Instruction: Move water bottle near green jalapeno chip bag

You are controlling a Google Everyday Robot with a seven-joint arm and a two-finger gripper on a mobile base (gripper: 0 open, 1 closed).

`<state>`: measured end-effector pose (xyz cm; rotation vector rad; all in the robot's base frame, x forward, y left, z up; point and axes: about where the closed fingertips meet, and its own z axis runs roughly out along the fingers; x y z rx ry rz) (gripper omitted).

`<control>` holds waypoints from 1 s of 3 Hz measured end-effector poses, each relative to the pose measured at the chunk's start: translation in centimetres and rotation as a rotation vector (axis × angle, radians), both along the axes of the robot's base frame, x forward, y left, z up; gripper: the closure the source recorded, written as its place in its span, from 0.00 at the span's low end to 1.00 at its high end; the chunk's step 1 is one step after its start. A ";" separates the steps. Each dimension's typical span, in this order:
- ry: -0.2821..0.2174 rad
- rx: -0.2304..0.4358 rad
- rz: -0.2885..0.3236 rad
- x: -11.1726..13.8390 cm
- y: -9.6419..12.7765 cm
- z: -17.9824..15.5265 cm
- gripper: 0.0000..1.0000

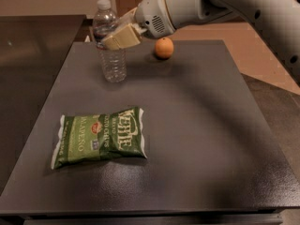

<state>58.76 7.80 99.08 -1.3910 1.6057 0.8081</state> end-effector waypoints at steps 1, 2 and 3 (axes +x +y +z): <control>-0.003 0.008 0.083 -2.8 1.1 -0.3 1.00; 0.001 0.012 0.144 -4.5 2.2 -1.1 1.00; 0.003 0.007 0.189 -5.6 3.0 -2.0 1.00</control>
Offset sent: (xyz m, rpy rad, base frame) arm -0.0622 0.0299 -0.0208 0.0182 0.0056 0.2101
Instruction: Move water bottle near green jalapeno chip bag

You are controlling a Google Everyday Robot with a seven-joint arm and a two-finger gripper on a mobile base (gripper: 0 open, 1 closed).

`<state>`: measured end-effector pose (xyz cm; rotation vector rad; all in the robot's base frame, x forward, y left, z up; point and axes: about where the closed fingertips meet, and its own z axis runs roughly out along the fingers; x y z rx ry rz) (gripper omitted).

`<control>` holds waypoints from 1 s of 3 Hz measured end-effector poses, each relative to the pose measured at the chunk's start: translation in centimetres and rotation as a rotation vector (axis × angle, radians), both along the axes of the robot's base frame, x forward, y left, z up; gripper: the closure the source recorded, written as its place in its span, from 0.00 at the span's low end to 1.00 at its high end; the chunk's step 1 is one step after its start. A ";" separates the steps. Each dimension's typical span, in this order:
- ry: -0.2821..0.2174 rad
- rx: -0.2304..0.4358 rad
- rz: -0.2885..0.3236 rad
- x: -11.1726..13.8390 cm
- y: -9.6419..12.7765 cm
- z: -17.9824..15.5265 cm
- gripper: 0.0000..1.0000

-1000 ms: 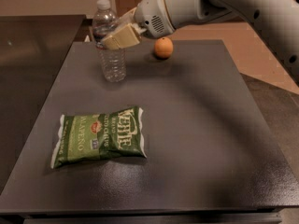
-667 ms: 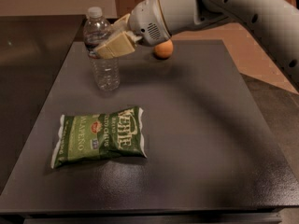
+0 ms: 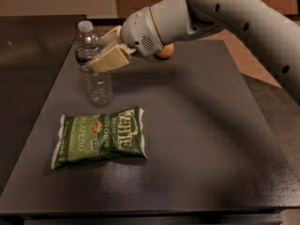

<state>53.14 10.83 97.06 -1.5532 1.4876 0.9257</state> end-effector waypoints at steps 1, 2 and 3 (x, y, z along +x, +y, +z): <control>0.011 -0.006 0.017 -0.7 0.4 -1.0 1.00; 0.017 -0.007 0.019 -0.9 0.7 -1.8 0.82; 0.020 -0.013 0.008 -0.8 0.6 -2.5 0.59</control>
Offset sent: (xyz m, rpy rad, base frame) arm -0.0096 0.0050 -0.0271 -0.0062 0.0239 0.0105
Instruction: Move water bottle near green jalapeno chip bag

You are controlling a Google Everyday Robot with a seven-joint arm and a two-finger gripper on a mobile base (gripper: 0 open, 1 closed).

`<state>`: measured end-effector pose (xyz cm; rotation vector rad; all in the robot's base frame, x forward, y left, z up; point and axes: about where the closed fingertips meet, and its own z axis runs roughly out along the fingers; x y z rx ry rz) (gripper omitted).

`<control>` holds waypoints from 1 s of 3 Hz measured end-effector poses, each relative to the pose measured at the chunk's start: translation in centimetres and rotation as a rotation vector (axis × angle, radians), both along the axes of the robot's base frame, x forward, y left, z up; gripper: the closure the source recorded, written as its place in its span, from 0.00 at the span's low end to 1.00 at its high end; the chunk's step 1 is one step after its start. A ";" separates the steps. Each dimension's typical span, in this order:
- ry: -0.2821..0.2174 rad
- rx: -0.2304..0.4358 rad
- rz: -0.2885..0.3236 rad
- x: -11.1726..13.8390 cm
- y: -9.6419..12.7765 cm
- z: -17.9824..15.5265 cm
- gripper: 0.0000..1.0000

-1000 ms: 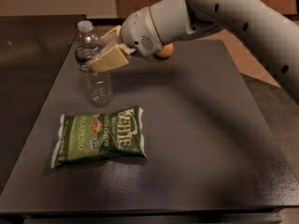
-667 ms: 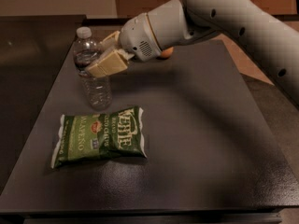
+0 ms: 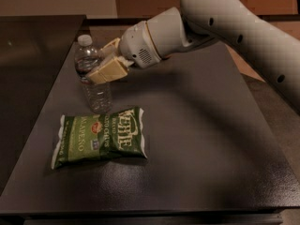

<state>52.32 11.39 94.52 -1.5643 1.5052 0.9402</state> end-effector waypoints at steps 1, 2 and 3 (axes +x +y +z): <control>0.003 -0.010 -0.019 0.6 -0.4 -0.8 0.35; 0.003 -0.010 -0.013 0.4 -0.2 -0.7 0.13; 0.003 -0.010 -0.009 0.3 0.0 -0.7 0.00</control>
Offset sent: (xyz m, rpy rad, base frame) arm 0.0047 -0.0034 -0.0066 -0.0081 0.0028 -0.0160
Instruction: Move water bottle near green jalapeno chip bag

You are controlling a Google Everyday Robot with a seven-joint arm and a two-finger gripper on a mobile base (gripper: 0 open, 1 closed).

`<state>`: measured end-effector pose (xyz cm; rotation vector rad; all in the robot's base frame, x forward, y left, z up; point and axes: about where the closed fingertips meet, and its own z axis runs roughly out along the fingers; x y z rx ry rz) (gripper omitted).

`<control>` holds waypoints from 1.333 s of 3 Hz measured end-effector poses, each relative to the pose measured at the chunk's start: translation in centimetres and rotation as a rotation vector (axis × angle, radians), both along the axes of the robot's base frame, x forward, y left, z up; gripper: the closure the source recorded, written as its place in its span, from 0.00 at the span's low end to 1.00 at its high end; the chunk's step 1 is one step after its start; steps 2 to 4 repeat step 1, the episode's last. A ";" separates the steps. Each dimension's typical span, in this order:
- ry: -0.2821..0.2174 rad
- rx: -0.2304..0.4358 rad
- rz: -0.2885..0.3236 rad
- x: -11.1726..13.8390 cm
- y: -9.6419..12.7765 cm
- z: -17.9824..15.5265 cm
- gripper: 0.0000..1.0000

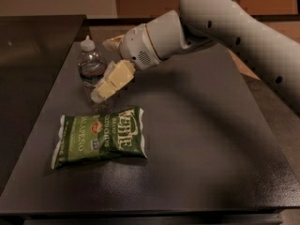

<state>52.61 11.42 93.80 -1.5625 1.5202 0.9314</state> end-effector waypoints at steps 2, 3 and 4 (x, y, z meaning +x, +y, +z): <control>0.000 0.000 0.000 0.0 0.0 0.0 0.00; 0.000 0.000 0.000 0.0 0.0 0.0 0.00; 0.000 0.000 0.000 0.0 0.0 0.0 0.00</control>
Offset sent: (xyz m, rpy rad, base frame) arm 0.0000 0.0000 0.0000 0.0000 0.0000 0.0000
